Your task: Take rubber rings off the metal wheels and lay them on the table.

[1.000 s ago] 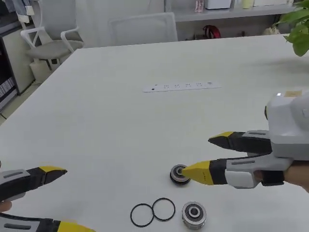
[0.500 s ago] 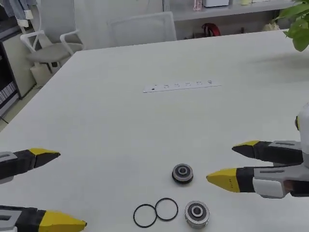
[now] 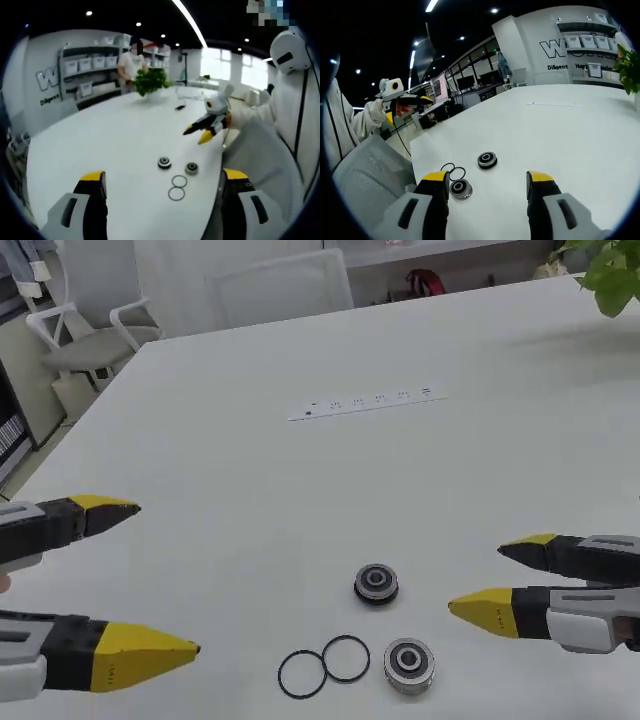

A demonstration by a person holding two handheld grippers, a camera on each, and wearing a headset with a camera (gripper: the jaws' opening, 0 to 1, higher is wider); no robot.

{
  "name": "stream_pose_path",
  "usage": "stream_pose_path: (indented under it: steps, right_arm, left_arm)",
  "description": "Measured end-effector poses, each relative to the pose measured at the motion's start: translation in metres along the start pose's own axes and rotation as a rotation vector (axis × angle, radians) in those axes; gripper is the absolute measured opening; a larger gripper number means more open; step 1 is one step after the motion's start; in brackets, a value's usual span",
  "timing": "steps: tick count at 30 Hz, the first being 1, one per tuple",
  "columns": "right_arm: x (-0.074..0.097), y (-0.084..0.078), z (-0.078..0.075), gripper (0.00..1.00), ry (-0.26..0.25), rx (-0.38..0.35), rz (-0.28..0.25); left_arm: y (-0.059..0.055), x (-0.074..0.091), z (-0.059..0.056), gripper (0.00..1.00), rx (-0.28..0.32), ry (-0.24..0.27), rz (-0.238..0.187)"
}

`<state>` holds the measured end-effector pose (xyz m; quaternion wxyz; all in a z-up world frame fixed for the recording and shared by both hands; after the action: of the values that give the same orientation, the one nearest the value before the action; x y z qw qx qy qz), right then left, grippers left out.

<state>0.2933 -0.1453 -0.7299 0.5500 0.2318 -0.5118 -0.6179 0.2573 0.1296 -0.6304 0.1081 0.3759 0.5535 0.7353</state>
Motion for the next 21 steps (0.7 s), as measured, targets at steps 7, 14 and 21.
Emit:
stream_pose_path:
  steps: [7, 14, 21]
  right_arm:
    - [-0.001, -0.003, -0.002, 0.56, 0.008, -0.013, -0.014]
    - [-0.007, -0.003, -0.005, 0.54, 0.025, -0.018, -0.015]
    - [-0.013, -0.003, -0.008, 0.53, 0.039, -0.005, 0.000]
  left_arm:
    - [0.020, -0.016, -0.005, 0.94, -0.045, -0.024, -0.040]
    - [0.026, -0.044, -0.011, 0.89, -0.057, -0.067, -0.042]
    - [0.031, -0.068, -0.022, 0.82, -0.068, -0.104, -0.065]
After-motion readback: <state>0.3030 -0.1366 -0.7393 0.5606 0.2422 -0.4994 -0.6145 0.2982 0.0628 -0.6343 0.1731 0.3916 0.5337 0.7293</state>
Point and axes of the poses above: the centre of the closed fingertips' face, and the gripper's own axes: x roughly backward along the fingers, z roughly to its left, y roughly out of its top, the point moved 5 cm from there along x, roughly backward along the fingers, and after that the axes turned 15 degrees about y, right-handed, at the moved point
